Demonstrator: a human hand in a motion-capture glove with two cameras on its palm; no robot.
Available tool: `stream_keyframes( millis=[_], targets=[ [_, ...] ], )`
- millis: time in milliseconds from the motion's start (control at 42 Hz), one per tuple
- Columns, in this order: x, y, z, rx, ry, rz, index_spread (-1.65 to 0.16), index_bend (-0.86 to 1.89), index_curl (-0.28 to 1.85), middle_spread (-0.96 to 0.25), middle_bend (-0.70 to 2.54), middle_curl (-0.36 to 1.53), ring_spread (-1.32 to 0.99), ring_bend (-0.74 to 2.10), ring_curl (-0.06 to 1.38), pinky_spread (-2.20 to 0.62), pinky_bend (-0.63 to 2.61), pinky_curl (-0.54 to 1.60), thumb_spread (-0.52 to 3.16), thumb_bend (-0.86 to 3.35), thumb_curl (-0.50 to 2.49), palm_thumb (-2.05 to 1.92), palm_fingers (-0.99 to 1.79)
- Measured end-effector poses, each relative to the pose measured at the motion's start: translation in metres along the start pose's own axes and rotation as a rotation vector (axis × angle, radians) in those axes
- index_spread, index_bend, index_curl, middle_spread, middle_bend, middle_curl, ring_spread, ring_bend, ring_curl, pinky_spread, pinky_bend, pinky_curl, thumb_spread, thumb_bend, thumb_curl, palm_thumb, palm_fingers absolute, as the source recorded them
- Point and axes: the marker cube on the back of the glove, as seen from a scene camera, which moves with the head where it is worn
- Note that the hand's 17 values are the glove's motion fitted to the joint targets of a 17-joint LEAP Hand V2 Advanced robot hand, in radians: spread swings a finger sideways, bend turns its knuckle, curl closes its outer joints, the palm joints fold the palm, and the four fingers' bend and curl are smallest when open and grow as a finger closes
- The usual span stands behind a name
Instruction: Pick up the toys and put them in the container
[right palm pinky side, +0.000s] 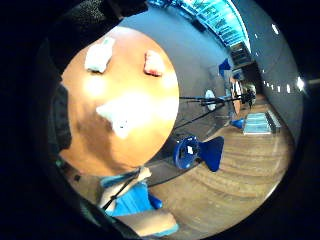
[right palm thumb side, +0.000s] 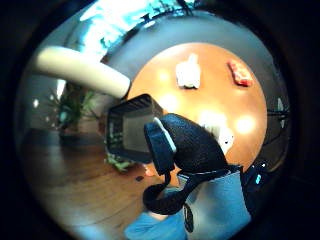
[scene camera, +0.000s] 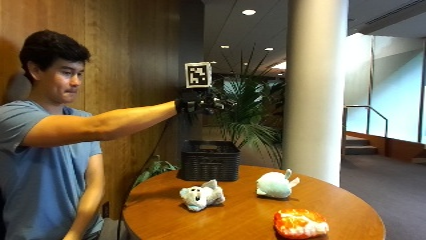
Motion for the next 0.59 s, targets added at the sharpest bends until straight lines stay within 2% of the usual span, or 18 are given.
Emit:
stream_keyframes(
  millis=[95,285,547,595],
  targets=[
    [0.001,0.004,-0.007,-0.016,-0.088,-0.017,-0.24,0.16,0.1,0.0,0.19,0.1,-0.01,0.18,0.04,0.01,0.73,0.23,0.97,-0.02,0.05,-0.02,0.02],
    [0.023,-0.008,0.016,-0.028,-0.033,0.158,-0.27,0.14,0.14,0.0,0.19,0.15,-0.01,0.2,0.07,0.02,0.78,0.26,1.13,-0.03,0.08,-0.04,-0.04],
    [0.044,0.003,0.073,-0.054,0.027,-0.005,-0.29,0.11,0.16,0.0,0.17,0.2,0.01,0.2,0.11,0.03,0.87,0.31,1.14,-0.05,0.12,-0.06,-0.1],
    [0.046,0.006,0.086,-0.071,0.033,0.021,-0.29,0.1,0.16,0.0,0.16,0.2,0.01,0.2,0.12,0.04,0.89,0.31,1.14,-0.05,0.13,-0.06,-0.12]
  ],
)
